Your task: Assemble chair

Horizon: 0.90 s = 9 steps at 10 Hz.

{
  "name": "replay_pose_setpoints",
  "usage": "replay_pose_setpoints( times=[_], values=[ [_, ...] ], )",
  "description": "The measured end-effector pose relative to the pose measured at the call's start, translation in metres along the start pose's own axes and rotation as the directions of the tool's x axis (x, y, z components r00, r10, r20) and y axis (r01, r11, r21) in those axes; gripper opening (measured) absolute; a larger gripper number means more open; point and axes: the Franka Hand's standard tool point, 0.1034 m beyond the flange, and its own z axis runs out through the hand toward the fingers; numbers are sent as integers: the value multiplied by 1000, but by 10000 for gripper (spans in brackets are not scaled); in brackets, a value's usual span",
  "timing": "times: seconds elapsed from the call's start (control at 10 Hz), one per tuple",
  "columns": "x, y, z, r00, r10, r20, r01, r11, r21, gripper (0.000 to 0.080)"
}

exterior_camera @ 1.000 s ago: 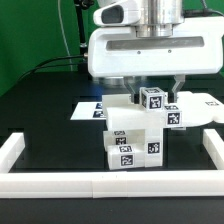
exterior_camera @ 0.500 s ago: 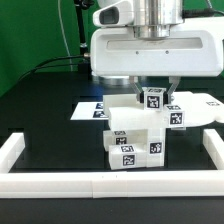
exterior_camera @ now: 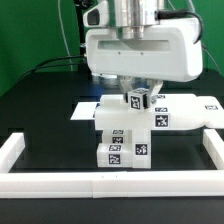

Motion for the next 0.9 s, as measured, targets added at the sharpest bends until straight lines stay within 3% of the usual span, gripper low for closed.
replay_pose_setpoints(
  times=[0.3, 0.4, 0.5, 0.6, 0.7, 0.8, 0.9],
  values=[
    [2, 2, 0, 954, 301, 2, -301, 954, 3, 271],
    [5, 2, 0, 932, 363, 5, -363, 931, 29, 271],
    [5, 2, 0, 933, 359, 6, -359, 933, 29, 271],
    [4, 2, 0, 935, 356, 6, -356, 934, 29, 399],
    [4, 2, 0, 954, 301, 3, -301, 953, 28, 399],
    [5, 1, 0, 991, 132, -1, -131, 991, 27, 537],
    [5, -1, -1, 996, -86, -4, 87, 996, 22, 614]
  ],
)
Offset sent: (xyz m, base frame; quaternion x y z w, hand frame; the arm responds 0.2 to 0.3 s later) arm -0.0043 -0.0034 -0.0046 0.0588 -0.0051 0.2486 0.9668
